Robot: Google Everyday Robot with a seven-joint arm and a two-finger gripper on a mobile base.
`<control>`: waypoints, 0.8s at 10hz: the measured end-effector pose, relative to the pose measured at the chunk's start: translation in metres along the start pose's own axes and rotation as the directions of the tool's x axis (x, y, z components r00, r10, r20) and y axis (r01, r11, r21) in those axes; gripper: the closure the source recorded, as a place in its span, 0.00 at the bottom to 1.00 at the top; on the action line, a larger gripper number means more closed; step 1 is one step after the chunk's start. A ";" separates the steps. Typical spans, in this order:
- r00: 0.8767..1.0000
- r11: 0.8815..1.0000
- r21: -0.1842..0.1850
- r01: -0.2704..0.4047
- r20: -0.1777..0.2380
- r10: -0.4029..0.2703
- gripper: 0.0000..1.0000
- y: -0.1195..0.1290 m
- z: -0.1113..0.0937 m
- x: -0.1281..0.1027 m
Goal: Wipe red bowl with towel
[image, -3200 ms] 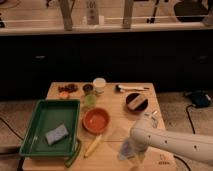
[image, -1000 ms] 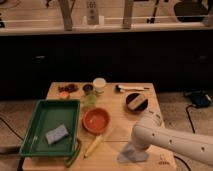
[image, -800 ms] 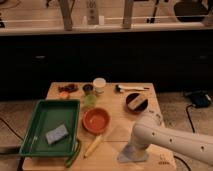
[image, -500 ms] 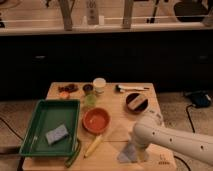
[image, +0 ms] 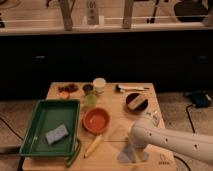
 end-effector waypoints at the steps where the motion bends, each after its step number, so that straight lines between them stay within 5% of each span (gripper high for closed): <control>1: 1.000 1.000 -0.002 0.001 -0.002 -0.001 0.34 0.000 0.005 0.001; 6: 1.000 1.000 -0.004 0.001 -0.005 -0.001 0.86 -0.001 0.007 0.004; 8: 1.000 1.000 -0.012 -0.001 -0.009 0.001 0.99 0.002 0.007 0.006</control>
